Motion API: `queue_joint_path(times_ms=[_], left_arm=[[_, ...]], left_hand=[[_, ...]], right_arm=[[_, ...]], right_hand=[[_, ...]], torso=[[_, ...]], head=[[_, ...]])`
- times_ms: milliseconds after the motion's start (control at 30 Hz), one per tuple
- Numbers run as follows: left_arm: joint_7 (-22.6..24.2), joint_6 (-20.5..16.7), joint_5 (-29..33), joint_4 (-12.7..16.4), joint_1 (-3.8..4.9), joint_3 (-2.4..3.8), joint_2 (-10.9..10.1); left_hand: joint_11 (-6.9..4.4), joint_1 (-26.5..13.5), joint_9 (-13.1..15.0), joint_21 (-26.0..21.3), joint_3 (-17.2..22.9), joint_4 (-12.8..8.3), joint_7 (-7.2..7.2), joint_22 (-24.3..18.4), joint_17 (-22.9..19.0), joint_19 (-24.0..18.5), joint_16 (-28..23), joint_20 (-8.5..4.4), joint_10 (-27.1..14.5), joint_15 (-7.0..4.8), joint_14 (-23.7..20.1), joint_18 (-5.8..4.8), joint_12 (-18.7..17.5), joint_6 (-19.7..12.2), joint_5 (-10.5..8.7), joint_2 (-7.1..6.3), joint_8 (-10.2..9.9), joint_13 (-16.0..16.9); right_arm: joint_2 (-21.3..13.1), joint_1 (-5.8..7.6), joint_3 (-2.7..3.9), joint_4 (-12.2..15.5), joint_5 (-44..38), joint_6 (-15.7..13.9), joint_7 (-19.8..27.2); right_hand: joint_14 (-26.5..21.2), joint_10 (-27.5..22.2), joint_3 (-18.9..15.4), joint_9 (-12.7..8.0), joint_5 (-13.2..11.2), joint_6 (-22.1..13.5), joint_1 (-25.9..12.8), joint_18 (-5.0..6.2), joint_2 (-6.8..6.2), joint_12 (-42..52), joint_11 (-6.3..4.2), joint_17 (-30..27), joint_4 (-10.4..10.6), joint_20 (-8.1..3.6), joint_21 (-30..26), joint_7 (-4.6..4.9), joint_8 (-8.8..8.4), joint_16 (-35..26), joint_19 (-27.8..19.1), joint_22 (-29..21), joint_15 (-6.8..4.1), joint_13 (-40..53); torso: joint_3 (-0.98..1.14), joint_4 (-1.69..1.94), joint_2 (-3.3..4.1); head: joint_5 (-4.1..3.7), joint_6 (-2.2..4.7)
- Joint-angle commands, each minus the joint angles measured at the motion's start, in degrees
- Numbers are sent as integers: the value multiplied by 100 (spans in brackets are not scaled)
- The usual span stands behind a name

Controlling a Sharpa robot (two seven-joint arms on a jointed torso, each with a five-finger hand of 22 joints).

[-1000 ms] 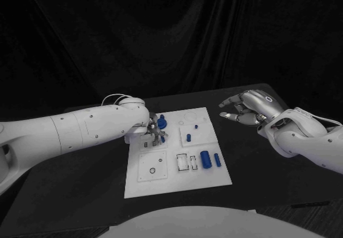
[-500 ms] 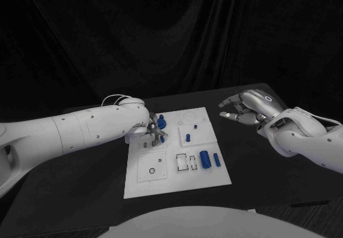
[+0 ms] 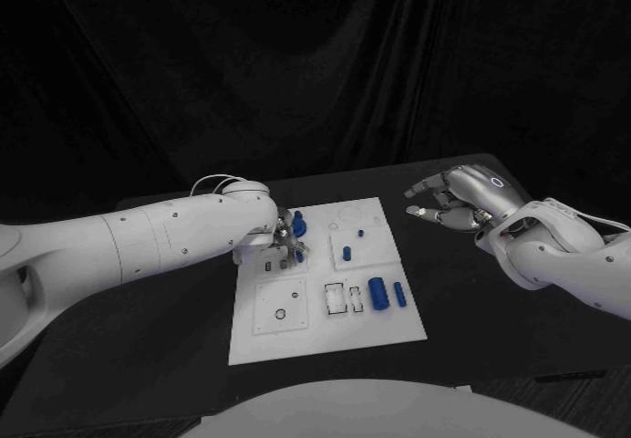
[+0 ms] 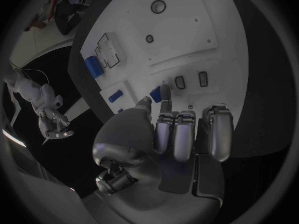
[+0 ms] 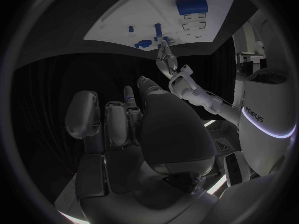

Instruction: Assemble the parts on the task board

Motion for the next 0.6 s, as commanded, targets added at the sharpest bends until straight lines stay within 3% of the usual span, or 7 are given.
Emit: queue_joint_path(times_ms=[33, 300, 600], left_arm=[[119, -15, 3, -11, -14, 6, 17], [189, -64, 3, -23, -22, 6, 10], [265, -101, 3, 11, -29, 6, -7]], left_hand=[[-2, 63, 22, -42, 98, -59, -13, 616, 1510, -31, 15, 3, 599, 16, 585, 3, 20, 9, 67, -18, -55, 1503], [-13, 149, 74, -53, 329, -211, -26, 625, 1510, -29, 15, -2, 599, 10, 585, 4, 20, 32, 146, -53, -155, 1503], [-38, 277, 222, -72, 1082, -622, -52, 653, 1510, -16, 15, -27, 599, -14, 585, 3, 20, 74, 391, -209, -321, 1503]], right_arm=[[-6, -14, 4, 3, -1, -108, -25], [2, -15, 4, -4, -1, -104, -31], [0, -16, 4, -4, -1, -97, -42]], right_hand=[[271, 56, 32, -9, 26, 46, -23, -4, -11, -27, 36, -6, 2, 45, -30, 3, -21, -21, -7, 857, 36, 344], [269, 56, 35, -9, 24, 56, -20, -3, -10, -28, 38, -13, 1, 47, -36, 3, -20, -26, -8, 856, 38, 342], [280, 70, 57, -15, 26, 78, 29, -10, -20, 3, 40, 39, -33, 53, 12, 4, -27, 23, 4, 866, 41, 369]], torso=[[-2, 5, -3], [2, 1, -4], [6, 2, -5]], head=[[-9, -1], [-12, -1], [29, -1]])
